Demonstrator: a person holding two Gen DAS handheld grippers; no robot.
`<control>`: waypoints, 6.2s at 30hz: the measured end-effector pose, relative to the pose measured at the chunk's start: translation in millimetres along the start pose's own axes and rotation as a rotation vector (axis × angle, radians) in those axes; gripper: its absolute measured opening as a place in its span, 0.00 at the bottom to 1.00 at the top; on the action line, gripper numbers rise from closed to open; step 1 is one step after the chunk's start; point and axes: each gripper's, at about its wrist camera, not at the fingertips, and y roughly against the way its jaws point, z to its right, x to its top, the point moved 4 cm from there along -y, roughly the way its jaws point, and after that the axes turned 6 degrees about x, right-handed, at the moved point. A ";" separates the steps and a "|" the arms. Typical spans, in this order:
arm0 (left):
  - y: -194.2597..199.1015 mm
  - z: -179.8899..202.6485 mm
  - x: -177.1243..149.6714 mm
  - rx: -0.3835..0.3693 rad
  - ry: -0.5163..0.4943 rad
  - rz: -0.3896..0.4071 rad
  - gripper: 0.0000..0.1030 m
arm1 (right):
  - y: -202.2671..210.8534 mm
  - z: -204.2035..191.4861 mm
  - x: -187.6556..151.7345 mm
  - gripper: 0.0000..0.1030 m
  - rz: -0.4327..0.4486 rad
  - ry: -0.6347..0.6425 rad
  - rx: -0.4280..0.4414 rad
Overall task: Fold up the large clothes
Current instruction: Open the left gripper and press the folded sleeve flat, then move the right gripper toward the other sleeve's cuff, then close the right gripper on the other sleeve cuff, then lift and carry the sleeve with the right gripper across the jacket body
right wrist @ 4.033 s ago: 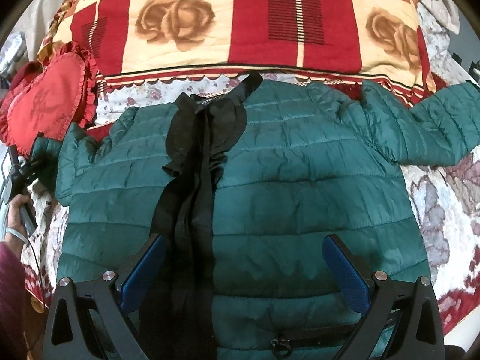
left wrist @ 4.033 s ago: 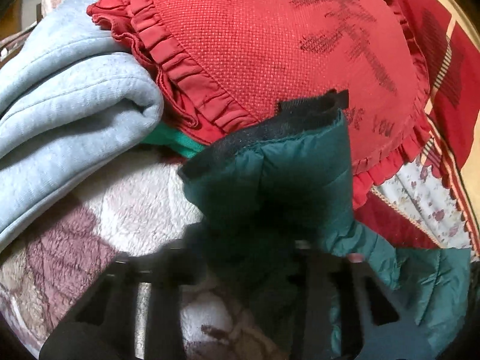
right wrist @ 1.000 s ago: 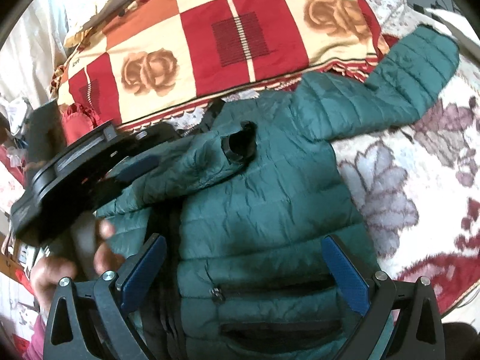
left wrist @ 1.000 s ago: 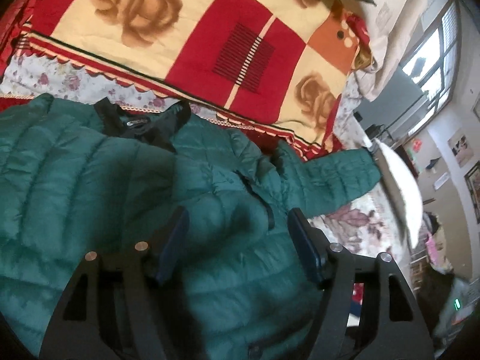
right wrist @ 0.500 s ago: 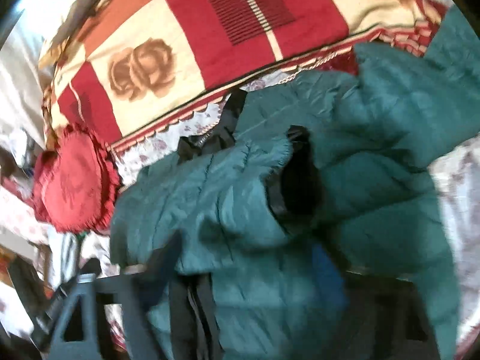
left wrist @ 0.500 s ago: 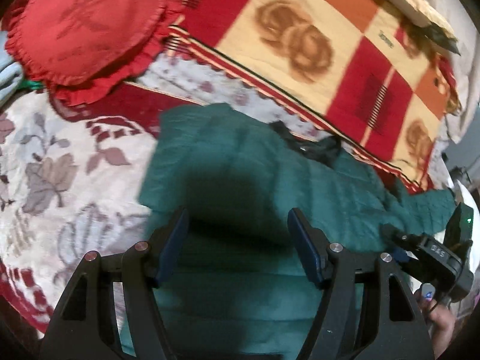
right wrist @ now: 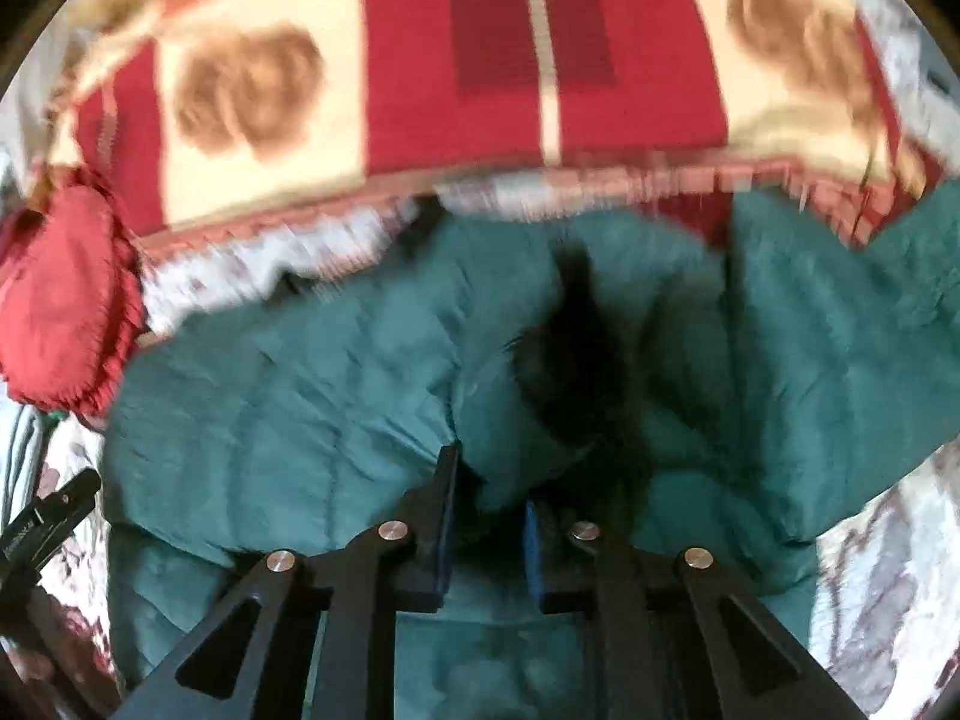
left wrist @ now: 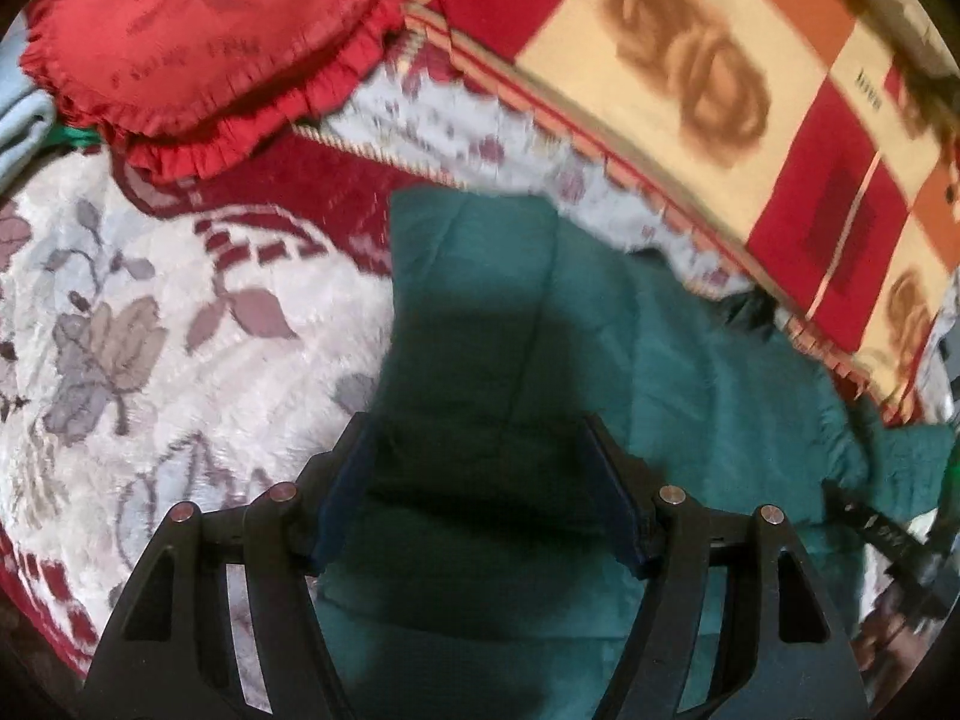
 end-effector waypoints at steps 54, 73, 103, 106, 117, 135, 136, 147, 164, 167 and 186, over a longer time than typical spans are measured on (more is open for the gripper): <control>79.5 22.6 -69.8 0.044 -0.139 0.166 0.67 | 86.9 -58.3 -76.0 0.67 0.154 0.189 -0.016; 80.7 24.8 -87.2 0.050 -0.147 0.159 0.67 | 83.5 -59.8 -94.7 0.67 0.127 0.191 -0.006; 65.5 54.2 -92.1 0.026 -0.194 0.123 0.67 | 83.7 -13.6 -72.7 0.74 0.129 0.094 -0.043; 63.7 62.0 -94.8 -0.003 -0.193 0.111 0.67 | 93.4 8.7 -62.5 0.82 0.158 0.066 -0.083; 55.6 89.0 -102.3 -0.053 -0.216 0.070 0.67 | 134.0 117.5 -22.7 0.82 0.252 -0.088 -0.233; 42.3 90.6 -105.4 -0.048 -0.206 0.025 0.67 | 194.9 266.4 28.7 0.82 0.399 -0.306 -0.430; 42.5 90.6 -105.3 -0.049 -0.204 0.027 0.67 | 195.9 270.8 31.0 0.82 0.405 -0.314 -0.436; 44.6 80.3 -100.0 -0.075 -0.145 0.044 0.67 | 199.7 311.6 61.4 0.82 0.489 -0.422 -0.430; 36.1 75.1 -100.7 -0.058 -0.135 0.031 0.67 | 198.0 315.5 94.4 0.30 0.559 -0.425 -0.284; 37.5 72.6 -100.0 -0.063 -0.124 0.031 0.67 | 204.9 297.8 97.8 0.18 0.579 -0.367 -0.274; 62.4 57.2 -105.0 -0.104 -0.088 0.052 0.67 | 244.1 151.9 77.9 0.15 0.585 -0.096 -0.056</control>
